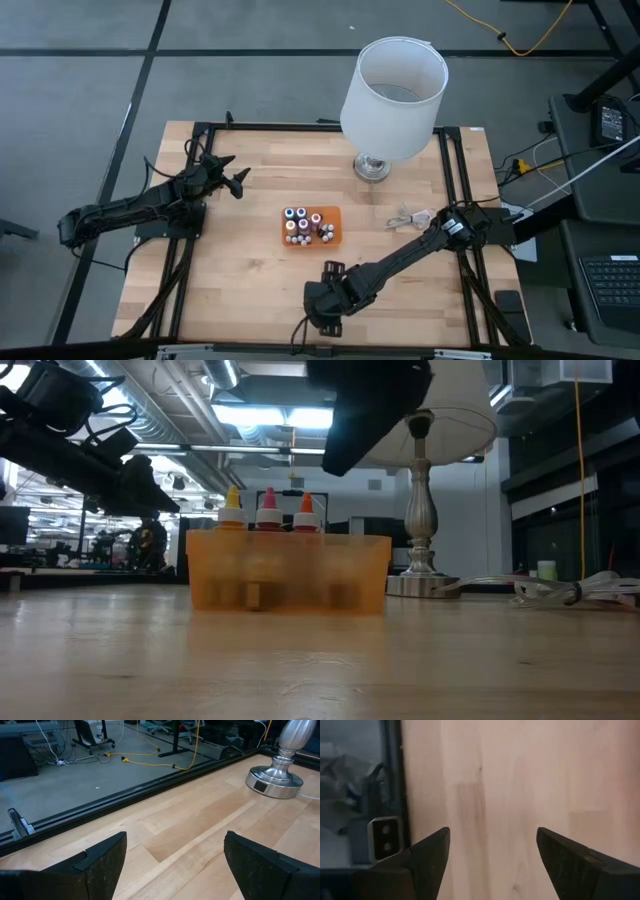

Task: Pick & Place food coloring
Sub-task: Return to Home Position

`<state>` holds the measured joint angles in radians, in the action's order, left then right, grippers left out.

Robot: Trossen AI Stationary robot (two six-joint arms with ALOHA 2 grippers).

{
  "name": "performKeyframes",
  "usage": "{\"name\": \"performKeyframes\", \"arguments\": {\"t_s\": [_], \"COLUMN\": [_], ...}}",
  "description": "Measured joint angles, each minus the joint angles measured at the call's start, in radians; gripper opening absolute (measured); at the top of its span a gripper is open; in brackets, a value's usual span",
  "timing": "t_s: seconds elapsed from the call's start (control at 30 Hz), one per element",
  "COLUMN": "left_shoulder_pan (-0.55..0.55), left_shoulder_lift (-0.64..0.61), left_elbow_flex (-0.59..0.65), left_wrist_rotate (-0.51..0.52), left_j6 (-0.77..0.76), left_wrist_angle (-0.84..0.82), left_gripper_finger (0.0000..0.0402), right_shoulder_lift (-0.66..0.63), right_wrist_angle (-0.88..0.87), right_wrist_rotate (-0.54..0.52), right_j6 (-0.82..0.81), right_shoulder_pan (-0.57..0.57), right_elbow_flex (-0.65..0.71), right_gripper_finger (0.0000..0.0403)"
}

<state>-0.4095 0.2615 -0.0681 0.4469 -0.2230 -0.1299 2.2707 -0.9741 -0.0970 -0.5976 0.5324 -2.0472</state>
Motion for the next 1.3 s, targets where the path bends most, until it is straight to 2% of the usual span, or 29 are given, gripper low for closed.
{"name": "performKeyframes", "arguments": {"t_s": [0.13, 0.27, 1.3], "left_shoulder_pan": [0.000, 0.000, 0.000], "left_shoulder_lift": [0.000, 0.000, 0.000], "left_elbow_flex": [0.000, 0.000, 0.000], "left_wrist_rotate": [0.000, 0.000, 0.000], "left_j6": [0.000, 0.000, 0.000], "left_wrist_angle": [0.000, 0.000, 0.000], "left_gripper_finger": [0.0323, 0.0322, 0.0324], "right_shoulder_lift": [0.000, 0.000, 0.000], "right_wrist_angle": [0.004, -0.007, 0.041], "right_wrist_rotate": [0.024, -0.056, -0.041], "right_j6": [-0.020, -0.051, -0.050], "right_shoulder_pan": [0.004, 0.012, 0.019], "right_elbow_flex": [0.000, 0.000, 0.000], "right_gripper_finger": [0.0297, 0.0297, 0.0297]}}
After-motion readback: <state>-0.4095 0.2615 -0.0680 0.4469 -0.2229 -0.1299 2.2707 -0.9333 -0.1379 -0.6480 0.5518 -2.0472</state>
